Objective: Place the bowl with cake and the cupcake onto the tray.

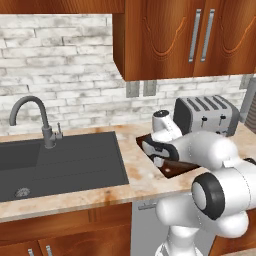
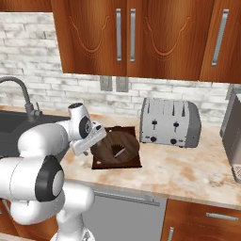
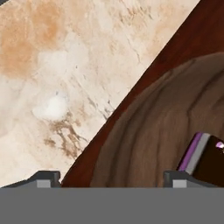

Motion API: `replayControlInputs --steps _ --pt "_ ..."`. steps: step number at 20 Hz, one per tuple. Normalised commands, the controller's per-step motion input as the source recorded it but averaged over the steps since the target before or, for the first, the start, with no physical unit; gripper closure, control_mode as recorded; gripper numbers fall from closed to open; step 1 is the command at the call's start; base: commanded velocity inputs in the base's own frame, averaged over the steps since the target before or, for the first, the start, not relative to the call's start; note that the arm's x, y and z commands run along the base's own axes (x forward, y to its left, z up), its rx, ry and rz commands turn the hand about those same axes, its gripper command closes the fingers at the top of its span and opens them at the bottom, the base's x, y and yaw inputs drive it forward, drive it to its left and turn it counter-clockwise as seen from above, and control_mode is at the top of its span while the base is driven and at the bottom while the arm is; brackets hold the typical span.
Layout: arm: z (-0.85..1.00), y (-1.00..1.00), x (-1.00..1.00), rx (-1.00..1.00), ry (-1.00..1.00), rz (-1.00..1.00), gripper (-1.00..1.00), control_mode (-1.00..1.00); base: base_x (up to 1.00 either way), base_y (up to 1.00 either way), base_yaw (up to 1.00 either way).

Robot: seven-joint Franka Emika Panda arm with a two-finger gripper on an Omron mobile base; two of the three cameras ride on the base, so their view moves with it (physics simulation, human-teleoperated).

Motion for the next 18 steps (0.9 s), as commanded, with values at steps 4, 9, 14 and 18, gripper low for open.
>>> replayControlInputs --steps 4,9,14,18 --pt "0.55 0.00 -0.21 0.00 -0.04 0.00 -1.00 -1.00 0.00 0.00 0.00" --pt "0.44 0.01 -0.28 0.00 -0.04 0.00 -1.00 -1.00 0.00 0.00 0.00" --pt "0.16 0.00 -0.36 0.01 -0.05 0.00 -1.00 -1.00 0.00 0.00 0.00" --pt "0.00 -0.03 -0.39 0.03 -0.07 -0.08 -1.00 -1.00 0.00 0.00 0.00"
